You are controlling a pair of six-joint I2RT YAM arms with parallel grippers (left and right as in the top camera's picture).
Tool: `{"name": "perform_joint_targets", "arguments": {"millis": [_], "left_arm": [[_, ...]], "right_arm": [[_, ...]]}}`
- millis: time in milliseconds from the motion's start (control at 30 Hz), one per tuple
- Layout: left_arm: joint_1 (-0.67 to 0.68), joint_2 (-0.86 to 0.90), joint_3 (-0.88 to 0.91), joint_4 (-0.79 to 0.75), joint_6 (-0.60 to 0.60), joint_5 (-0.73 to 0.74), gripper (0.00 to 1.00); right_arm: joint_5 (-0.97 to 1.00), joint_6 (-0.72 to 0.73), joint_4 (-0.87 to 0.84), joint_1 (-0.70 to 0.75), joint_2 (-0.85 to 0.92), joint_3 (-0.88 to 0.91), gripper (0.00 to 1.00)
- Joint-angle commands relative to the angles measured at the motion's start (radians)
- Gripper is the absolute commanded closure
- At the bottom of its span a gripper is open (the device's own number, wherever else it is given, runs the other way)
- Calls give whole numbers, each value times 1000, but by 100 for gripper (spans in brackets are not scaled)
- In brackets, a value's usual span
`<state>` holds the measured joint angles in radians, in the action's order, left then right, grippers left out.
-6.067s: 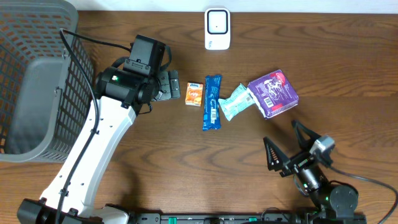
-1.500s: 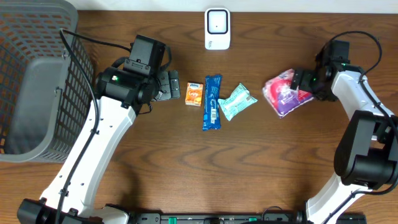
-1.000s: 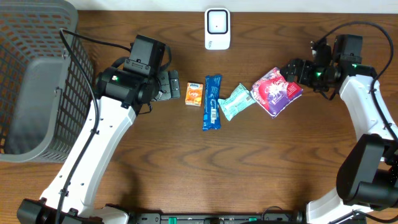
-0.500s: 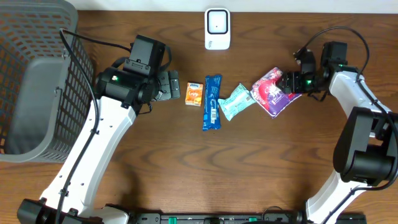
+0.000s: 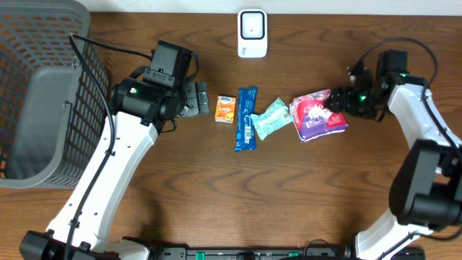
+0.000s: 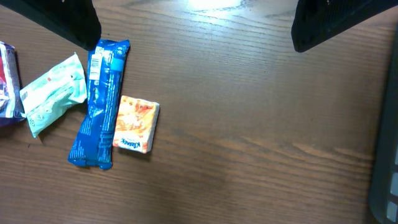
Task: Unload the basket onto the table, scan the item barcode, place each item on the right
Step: 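Lift the purple box and hold it up toward the scanner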
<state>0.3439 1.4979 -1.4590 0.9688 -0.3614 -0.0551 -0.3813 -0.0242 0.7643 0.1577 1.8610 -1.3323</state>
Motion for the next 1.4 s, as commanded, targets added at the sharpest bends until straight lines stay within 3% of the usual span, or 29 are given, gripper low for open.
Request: {"name": "perform_joint_targets", "arguments": {"millis": [0, 100, 200, 267, 400, 433, 500, 533, 567, 600, 867, 1133, 1233, 1367], "left_arm": [[-2, 6, -4, 3, 10, -6, 2], [-2, 6, -4, 3, 10, -6, 2], [-2, 6, -4, 3, 10, -6, 2], [-2, 6, -4, 3, 10, -6, 2], [-2, 6, -4, 3, 10, -6, 2], [-2, 6, -4, 3, 10, -6, 2], [-2, 6, -4, 3, 10, -6, 2], [-2, 6, -4, 3, 9, -6, 2], [-2, 6, -4, 3, 10, -6, 2], [-2, 6, -4, 3, 10, -6, 2], [-2, 6, -4, 3, 10, -6, 2], [-2, 6, -4, 3, 10, -6, 2], [-2, 6, -4, 3, 10, -6, 2], [-2, 6, -4, 3, 10, -6, 2]], "right_arm": [[56, -82, -62, -2, -41, -1, 11], [53, -182, -81, -2, -14, 0, 10], [-12, -245, -81, -2, 29, 0, 22], [-116, -288, -89, -2, 73, 0, 23], [-152, -294, -114, -2, 150, 0, 25], [-153, -290, -114, -2, 171, 0, 29], [-163, -270, -109, -2, 193, 0, 48], [-168, -241, -106, -2, 200, 0, 66], [-168, -230, -106, -2, 200, 0, 73], [-169, -181, -110, -2, 193, -3, 99], [-262, 86, -170, -2, 93, -79, 99], [-261, 556, -639, -69, 51, -86, 99], [-153, 687, -850, -161, 72, -86, 99], [98, 819, -962, -295, 120, -86, 99]]}}
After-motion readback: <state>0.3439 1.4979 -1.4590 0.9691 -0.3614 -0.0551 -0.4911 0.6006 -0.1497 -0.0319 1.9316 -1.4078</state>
